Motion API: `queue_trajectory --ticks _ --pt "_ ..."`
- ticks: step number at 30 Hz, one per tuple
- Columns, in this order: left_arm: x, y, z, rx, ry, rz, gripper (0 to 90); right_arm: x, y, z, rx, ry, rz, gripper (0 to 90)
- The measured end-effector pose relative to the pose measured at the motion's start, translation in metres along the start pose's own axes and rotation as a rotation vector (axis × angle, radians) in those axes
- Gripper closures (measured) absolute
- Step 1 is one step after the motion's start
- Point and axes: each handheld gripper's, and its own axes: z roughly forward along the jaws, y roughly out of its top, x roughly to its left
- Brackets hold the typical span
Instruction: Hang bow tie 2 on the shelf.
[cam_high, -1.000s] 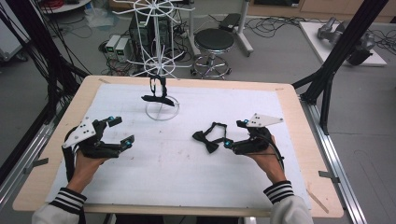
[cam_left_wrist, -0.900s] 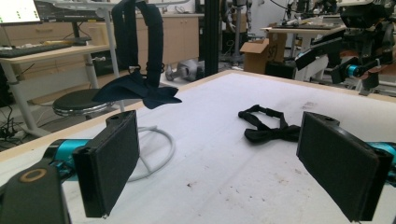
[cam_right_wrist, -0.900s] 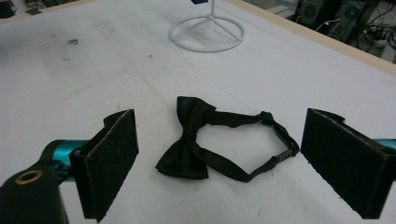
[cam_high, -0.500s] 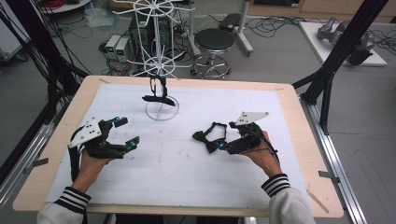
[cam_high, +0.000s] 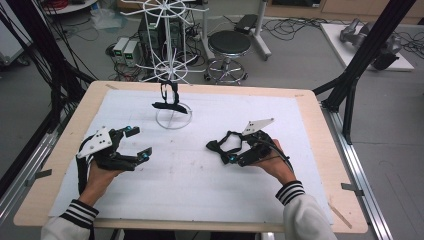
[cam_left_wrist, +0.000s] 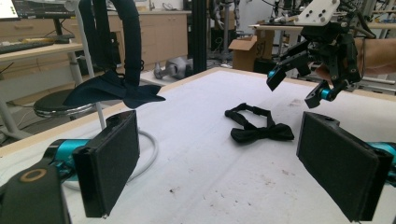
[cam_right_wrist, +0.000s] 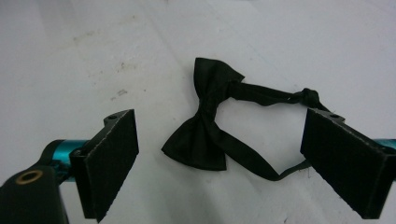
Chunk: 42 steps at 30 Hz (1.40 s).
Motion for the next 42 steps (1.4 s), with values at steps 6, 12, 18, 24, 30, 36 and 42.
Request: queue_trajectory --ticks 6,12,18,24,30,36,42 --pt "-0.002 0.000 0.002 0.007 -0.010 0.009 13.7 0.001 0.000 0.006 0.079 0.015 -0.010 10.9" --pt "-0.002 0.000 0.002 0.009 -0.014 0.007 13.7 0.002 0.003 0.016 0.145 0.040 -0.027 10.9" --pt "-0.003 0.000 0.001 0.011 -0.017 0.010 13.7 0.006 0.009 0.026 0.204 0.057 -0.041 16.1" --pt "-0.003 0.000 0.002 0.008 -0.022 0.009 13.7 0.008 0.010 0.032 0.235 0.056 -0.046 16.2" --pt "-0.003 0.000 0.002 0.006 -0.027 0.006 13.7 0.008 0.011 0.037 0.255 0.049 -0.046 17.6" --pt "-0.003 0.000 0.003 0.006 -0.031 0.010 13.8 0.010 0.013 0.044 0.284 0.043 -0.045 20.2" --pt "-0.003 0.000 0.002 0.006 -0.031 0.006 13.8 0.010 0.015 0.047 0.313 0.038 -0.044 25.7"
